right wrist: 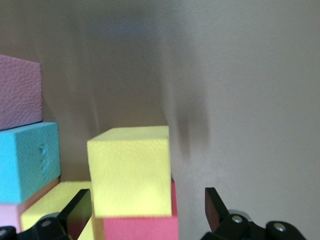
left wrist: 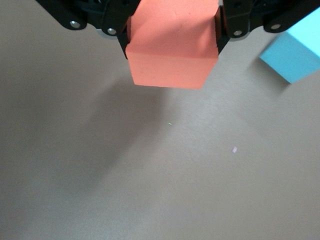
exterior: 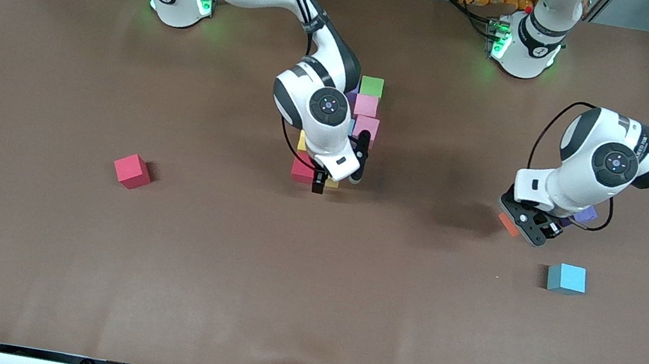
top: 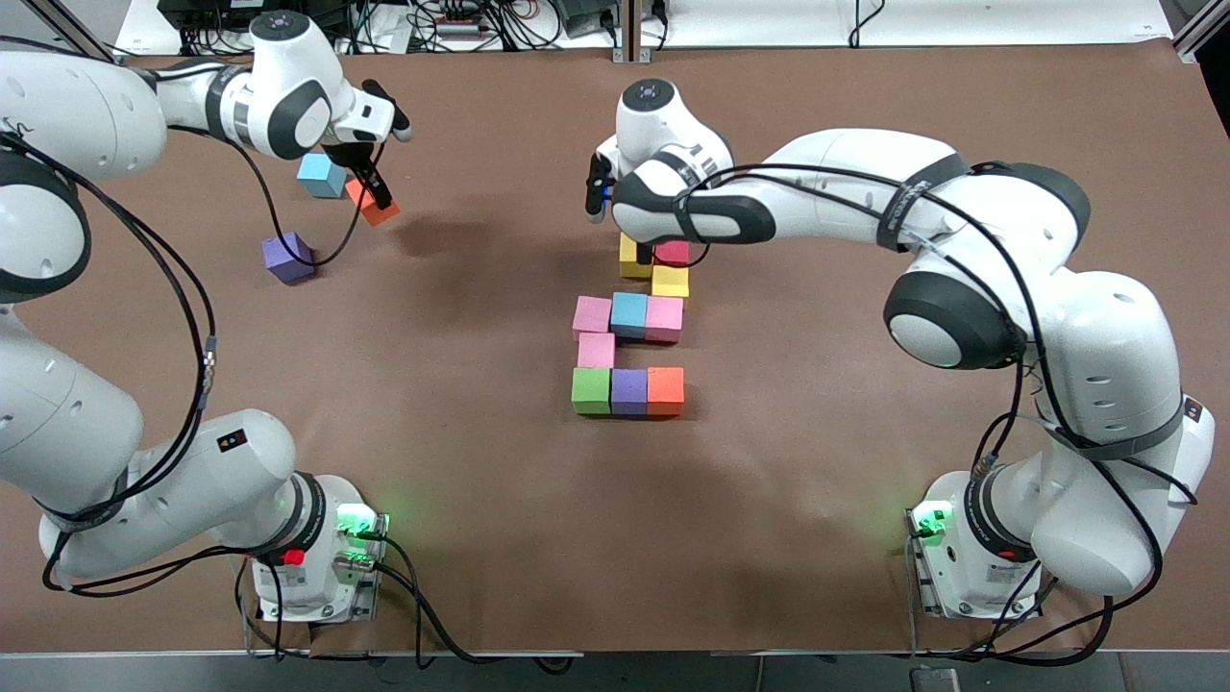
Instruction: Form number 2 with 11 blocks
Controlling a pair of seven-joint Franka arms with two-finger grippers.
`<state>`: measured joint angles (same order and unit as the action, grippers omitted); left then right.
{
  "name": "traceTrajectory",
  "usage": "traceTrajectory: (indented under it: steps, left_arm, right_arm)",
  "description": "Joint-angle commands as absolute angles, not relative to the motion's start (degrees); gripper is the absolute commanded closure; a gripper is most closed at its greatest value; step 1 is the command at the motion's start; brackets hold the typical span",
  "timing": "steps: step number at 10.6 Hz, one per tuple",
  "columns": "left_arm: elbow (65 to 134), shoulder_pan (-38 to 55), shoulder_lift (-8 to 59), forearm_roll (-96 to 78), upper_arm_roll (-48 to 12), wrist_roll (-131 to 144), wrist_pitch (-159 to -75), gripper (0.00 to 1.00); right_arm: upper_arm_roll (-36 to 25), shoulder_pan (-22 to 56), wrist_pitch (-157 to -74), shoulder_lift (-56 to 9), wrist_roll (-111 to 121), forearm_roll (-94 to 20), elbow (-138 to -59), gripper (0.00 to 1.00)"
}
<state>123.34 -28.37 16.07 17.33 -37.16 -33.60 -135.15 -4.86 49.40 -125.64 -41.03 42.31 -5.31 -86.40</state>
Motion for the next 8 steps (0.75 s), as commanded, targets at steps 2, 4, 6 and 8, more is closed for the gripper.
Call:
traceTrajectory:
  steps: [2,4,6,8]
  left_arm:
    - [119.2,-28.0,15.6,18.3,-37.8,-38.9,-130.2,1.00]
    - [117.7,-25.7,16.1,18.5,-38.1,-39.3,-130.1,1.00]
    - [116.0,-20.9,17.5,18.6,-38.0,-39.0,-130.1,1.00]
    - [113.7,-15.6,20.2,18.6,-38.0,-38.5,-130.1,1.00]
  right_arm:
    - [-4.0,46.0,-119.0,-34.3,44.0,-8.1,-87.3,0.00]
    - [-5.1,41.2,-115.2,-31.0,43.5,-8.2,-86.8,0.00]
    - [-5.6,34.5,-112.0,-27.5,36.6,-8.2,-87.1,0.00]
    - [-5.7,28.6,-108.0,-23.8,24.0,-7.9,-87.4,0.00]
